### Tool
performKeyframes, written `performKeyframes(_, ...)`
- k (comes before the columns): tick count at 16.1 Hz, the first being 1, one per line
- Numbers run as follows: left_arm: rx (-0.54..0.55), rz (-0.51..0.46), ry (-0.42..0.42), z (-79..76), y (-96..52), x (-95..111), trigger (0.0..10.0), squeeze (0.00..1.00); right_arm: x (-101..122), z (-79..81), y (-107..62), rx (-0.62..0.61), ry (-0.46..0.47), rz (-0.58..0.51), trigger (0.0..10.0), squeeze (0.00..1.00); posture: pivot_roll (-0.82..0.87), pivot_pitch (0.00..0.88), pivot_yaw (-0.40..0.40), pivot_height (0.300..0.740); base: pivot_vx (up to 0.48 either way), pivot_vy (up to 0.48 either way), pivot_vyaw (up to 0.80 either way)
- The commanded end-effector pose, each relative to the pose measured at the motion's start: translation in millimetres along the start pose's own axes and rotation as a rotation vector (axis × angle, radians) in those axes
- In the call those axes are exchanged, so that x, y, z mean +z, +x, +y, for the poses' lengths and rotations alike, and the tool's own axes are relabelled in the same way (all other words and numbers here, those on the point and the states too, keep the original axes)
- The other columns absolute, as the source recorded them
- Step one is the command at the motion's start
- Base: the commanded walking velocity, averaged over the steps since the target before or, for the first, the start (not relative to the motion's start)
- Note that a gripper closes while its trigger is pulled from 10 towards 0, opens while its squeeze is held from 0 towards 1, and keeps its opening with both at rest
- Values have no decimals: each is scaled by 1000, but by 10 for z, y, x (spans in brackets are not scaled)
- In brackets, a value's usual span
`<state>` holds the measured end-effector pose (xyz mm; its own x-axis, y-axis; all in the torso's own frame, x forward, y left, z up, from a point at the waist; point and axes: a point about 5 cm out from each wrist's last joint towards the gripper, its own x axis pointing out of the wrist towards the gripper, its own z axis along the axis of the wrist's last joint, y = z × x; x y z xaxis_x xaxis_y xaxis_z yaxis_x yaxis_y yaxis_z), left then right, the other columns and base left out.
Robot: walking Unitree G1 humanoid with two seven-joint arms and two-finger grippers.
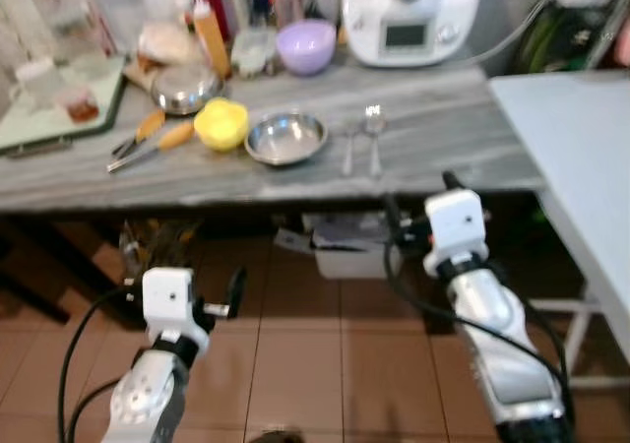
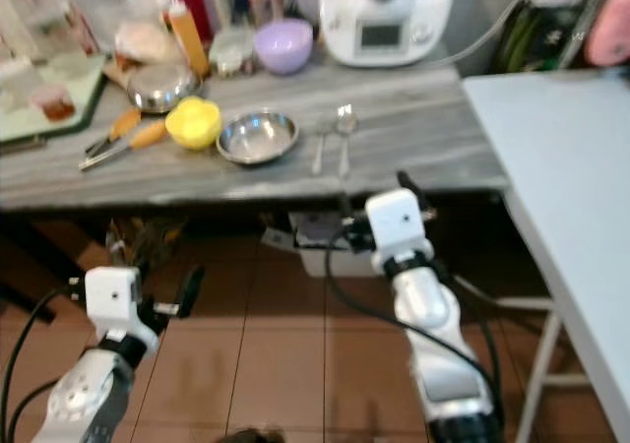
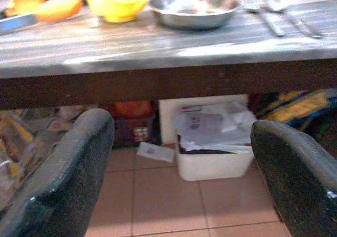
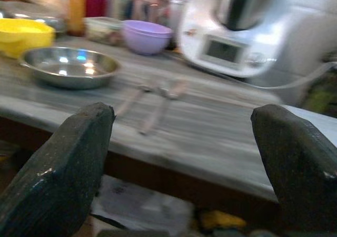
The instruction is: Setting the table
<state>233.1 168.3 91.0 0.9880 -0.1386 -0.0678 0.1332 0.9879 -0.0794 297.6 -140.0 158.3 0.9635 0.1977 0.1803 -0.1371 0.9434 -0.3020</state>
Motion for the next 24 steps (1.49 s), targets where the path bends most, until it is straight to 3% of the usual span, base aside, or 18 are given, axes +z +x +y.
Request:
performKeyframes(1, 12, 11, 27, 47, -3, 2, 10000, 0, 21, 51, 21, 12, 2, -5, 10000, 0, -110, 90, 102, 740, -285, 0, 0)
performKeyframes(7, 7, 10, 35, 41, 23, 0, 10000, 0, -20, 48, 62, -5, 19, 25, 10000, 0, -110, 85, 106, 740, -301, 0, 0)
performKeyframes(18, 17, 8, 32, 50, 25, -19, 10000, 0, -11, 29, 130, -33, -43, 4, 10000, 0, -106, 89, 99, 740, -326, 0, 0)
performKeyframes(22, 64, -52, 27, 119, 10, 57, 10000, 0, -150, 96, 39, -31, 83, 70, 10000, 0, -101, 95, 108, 740, 0, 0, 0)
performKeyframes(24, 57, -56, 30, 109, 9, 61, 10000, 0, -175, 130, 19, -20, 98, 92, 10000, 0, -101, 96, 110, 740, 0, 0, 0)
